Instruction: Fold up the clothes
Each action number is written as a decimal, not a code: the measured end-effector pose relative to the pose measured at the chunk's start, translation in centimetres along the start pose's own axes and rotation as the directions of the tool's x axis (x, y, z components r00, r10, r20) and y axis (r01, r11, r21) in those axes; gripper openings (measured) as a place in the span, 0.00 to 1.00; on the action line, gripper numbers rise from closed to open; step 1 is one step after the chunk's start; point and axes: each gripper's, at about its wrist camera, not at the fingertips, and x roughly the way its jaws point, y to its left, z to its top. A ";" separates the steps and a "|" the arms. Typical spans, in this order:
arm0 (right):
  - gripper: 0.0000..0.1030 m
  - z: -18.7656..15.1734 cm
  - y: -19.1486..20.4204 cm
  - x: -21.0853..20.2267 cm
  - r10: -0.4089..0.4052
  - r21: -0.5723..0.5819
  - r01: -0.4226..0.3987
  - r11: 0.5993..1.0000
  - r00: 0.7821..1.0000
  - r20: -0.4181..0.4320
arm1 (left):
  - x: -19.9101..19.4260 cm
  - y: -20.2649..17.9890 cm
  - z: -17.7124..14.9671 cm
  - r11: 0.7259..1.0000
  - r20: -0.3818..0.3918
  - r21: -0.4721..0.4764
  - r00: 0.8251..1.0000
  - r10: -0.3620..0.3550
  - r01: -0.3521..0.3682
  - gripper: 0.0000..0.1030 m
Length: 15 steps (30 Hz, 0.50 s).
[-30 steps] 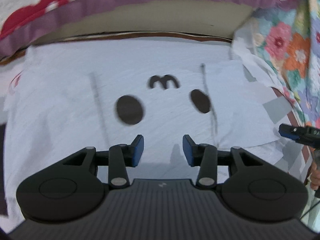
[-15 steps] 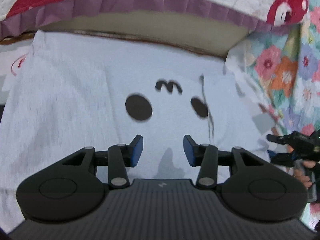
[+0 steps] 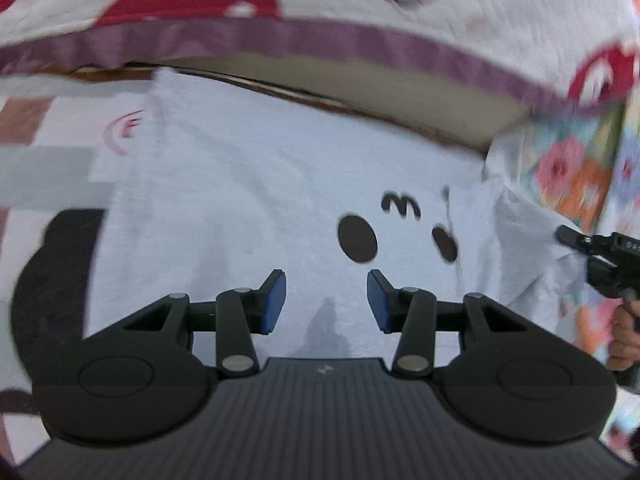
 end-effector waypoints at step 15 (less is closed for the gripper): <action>0.12 -12.7 16.0 25.9 0.021 -0.380 -0.310 0.872 0.798 -0.603 | -1.1 12.8 -0.5 0.887 0.175 -0.446 0.984 -0.045 0.120 0.43</action>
